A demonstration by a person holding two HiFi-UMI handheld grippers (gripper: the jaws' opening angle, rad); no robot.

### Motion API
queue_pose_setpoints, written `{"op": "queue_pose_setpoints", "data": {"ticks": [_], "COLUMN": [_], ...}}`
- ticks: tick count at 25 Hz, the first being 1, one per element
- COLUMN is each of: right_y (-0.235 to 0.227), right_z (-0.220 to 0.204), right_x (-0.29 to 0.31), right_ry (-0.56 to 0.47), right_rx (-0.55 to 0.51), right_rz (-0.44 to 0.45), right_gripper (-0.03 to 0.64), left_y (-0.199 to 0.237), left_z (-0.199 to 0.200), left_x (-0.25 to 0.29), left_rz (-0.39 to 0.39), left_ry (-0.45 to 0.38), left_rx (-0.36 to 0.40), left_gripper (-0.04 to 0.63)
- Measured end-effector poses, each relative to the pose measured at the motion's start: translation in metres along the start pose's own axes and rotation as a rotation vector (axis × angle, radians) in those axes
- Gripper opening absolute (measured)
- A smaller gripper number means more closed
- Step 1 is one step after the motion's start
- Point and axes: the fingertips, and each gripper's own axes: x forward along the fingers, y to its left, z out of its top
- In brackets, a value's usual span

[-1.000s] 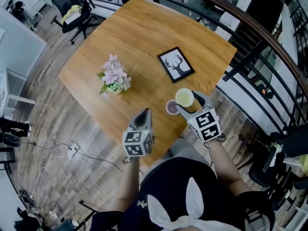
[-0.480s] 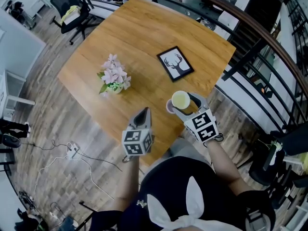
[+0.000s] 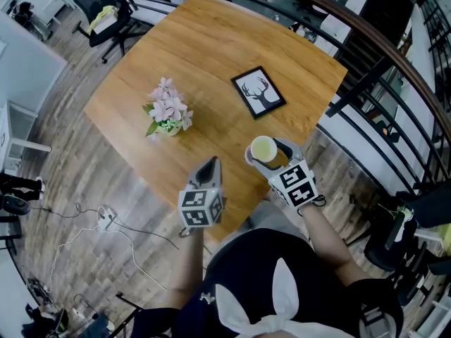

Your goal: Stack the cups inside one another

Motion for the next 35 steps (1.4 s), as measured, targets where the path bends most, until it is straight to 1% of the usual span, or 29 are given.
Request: {"op": "queue_pose_setpoints", "data": {"ticks": [9,18,31,35], "right_y": [0.005,0.004,0.005,0.004], "right_z": [-0.016,-0.032,-0.055,-0.056], "right_x": [0.018,0.036,0.049,0.049], "right_ry": [0.038,0.062,0.125,0.127], "right_rx": [0.011,0.012,0.015,0.020], "right_rz": [0.028,0.030,0.051,0.055], "right_gripper": [0.330,0.330,0.336,0.337], "left_y": [0.010,0.016,0.020,0.020], "left_z": [-0.005,-0.009,-0.011,-0.010], "left_x": [0.001,0.004,0.004,0.005], "left_rz": [0.011,0.013,0.018,0.019], "left_ry": [0.014,0.021,0.031,0.032], "left_rx": [-0.013,-0.023,-0.029,-0.030], "left_gripper": [0.015,0.015,0.015,0.015]}}
